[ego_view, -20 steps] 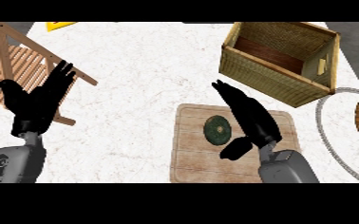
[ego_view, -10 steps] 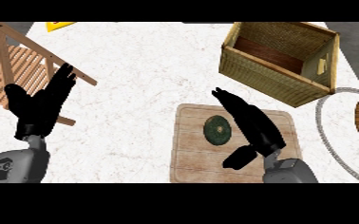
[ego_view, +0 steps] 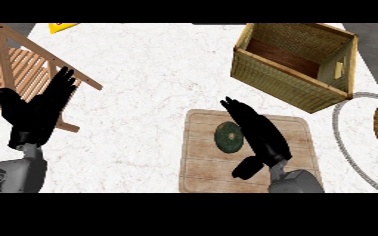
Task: Pick the squash from the cutting board and place it in the basket
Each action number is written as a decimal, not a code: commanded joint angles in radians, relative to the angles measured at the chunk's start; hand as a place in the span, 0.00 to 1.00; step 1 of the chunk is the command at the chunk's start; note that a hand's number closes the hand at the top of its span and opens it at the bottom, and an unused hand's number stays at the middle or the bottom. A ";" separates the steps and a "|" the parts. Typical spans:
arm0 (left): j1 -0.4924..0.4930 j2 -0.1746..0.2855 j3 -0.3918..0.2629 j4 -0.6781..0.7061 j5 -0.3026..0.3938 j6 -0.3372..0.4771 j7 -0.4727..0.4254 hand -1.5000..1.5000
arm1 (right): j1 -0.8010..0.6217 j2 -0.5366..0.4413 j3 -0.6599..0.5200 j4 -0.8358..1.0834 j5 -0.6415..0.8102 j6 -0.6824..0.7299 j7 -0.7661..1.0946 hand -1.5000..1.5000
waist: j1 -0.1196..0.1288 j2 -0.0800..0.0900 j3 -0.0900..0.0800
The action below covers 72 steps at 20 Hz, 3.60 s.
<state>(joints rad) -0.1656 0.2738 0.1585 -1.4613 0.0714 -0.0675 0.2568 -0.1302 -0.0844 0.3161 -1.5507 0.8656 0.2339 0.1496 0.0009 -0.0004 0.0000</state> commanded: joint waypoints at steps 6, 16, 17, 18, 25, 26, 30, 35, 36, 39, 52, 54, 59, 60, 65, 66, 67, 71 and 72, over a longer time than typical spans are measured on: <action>-0.066 -0.029 0.009 0.096 -0.031 0.018 -0.043 0.50 | -0.078 -0.020 0.029 0.117 0.099 0.012 -0.055 1.00 | -0.001 0.002 0.000; -0.007 -0.028 0.023 0.046 -0.039 -0.001 -0.050 0.50 | -0.023 0.018 0.057 0.192 0.177 -0.069 -0.108 1.00 | 0.000 0.000 0.000; -0.017 -0.004 0.040 0.037 -0.013 -0.031 -0.015 0.50 | -0.010 0.046 0.093 0.126 0.200 -0.034 -0.046 1.00 | -0.001 0.000 0.000; -0.002 -0.035 0.002 0.011 -0.026 -0.020 -0.010 0.50 | -0.104 0.082 0.192 0.211 0.125 -0.141 0.126 1.00 | 0.011 0.001 0.000; -0.076 -0.022 -0.007 0.062 -0.034 -0.032 -0.012 0.50 | -0.255 0.084 0.407 0.080 -0.060 -0.240 0.740 1.00 | 0.063 0.004 -0.001; -0.064 -0.046 -0.017 0.062 -0.029 -0.032 -0.032 0.50 | -0.268 0.084 0.451 0.076 -0.087 -0.290 0.791 1.00 | 0.070 0.005 -0.001; -0.085 -0.054 -0.027 0.051 -0.036 -0.017 0.006 0.50 | -0.382 0.084 0.494 -0.005 -0.210 -0.509 0.890 1.00 | 0.074 0.002 0.001; -0.082 -0.044 -0.017 0.109 -0.040 -0.032 -0.035 0.50 | -0.575 0.084 0.539 -0.062 -0.136 -0.750 0.951 1.00 | 0.062 -0.001 -0.002; -0.114 -0.035 -0.005 0.087 -0.031 -0.023 -0.002 0.50 | -0.612 0.084 0.535 -0.039 -0.097 -0.790 0.956 1.00 | 0.058 -0.003 -0.002; -0.094 -0.047 -0.012 0.079 -0.045 -0.005 -0.002 0.50 | -0.774 0.084 0.499 -0.046 -0.055 -0.759 1.115 1.00 | 0.052 -0.011 -0.003; -0.079 -0.033 0.003 0.065 -0.037 -0.017 0.001 0.50 | -1.196 0.084 0.253 0.164 0.005 -0.552 1.317 1.00 | 0.027 -0.009 -0.003; -0.061 -0.008 0.027 0.076 -0.011 -0.053 -0.021 0.50 | -1.228 0.084 0.179 0.277 0.008 -0.584 1.254 1.00 | 0.037 -0.001 -0.004; -0.054 -0.058 -0.001 0.112 -0.061 0.000 -0.073 0.50 | -1.351 0.084 0.092 0.358 0.035 -0.549 1.260 1.00 | 0.015 -0.001 -0.003; -0.066 -0.035 0.010 0.041 -0.034 -0.011 0.004 0.50 | -1.351 0.084 0.041 0.383 0.055 -0.516 1.219 1.00 | 0.012 -0.005 -0.001; -0.019 -0.020 0.030 0.036 -0.013 -0.043 -0.032 0.50 | -1.415 0.027 -0.048 0.565 0.101 -0.482 1.161 1.00 | 0.022 0.000 -0.002; -0.025 -0.049 0.007 0.052 -0.050 0.000 -0.027 0.50 | -1.364 0.014 -0.042 0.529 0.106 -0.474 1.152 1.00 | 0.001 -0.002 -0.001; -0.056 -0.032 0.031 0.089 -0.041 -0.004 -0.038 0.50 | -1.351 0.013 -0.026 0.547 0.154 -0.496 1.155 1.00 | -0.006 0.000 -0.002; -0.043 -0.014 0.035 0.043 -0.027 -0.025 -0.012 0.50 | -1.347 -0.031 -0.114 0.628 0.148 -0.517 1.078 1.00 | 0.009 0.002 -0.001; -0.076 -0.013 0.049 0.075 -0.020 -0.016 0.005 0.50 | -1.317 -0.028 -0.105 0.576 0.153 -0.483 1.089 1.00 | -0.005 -0.001 0.000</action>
<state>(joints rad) -0.1930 0.2510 0.1872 -1.4165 0.0422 -0.0913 0.2429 -1.4671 -0.0997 0.2420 -0.9904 0.9948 -0.2737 1.1360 0.0063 -0.0028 0.0013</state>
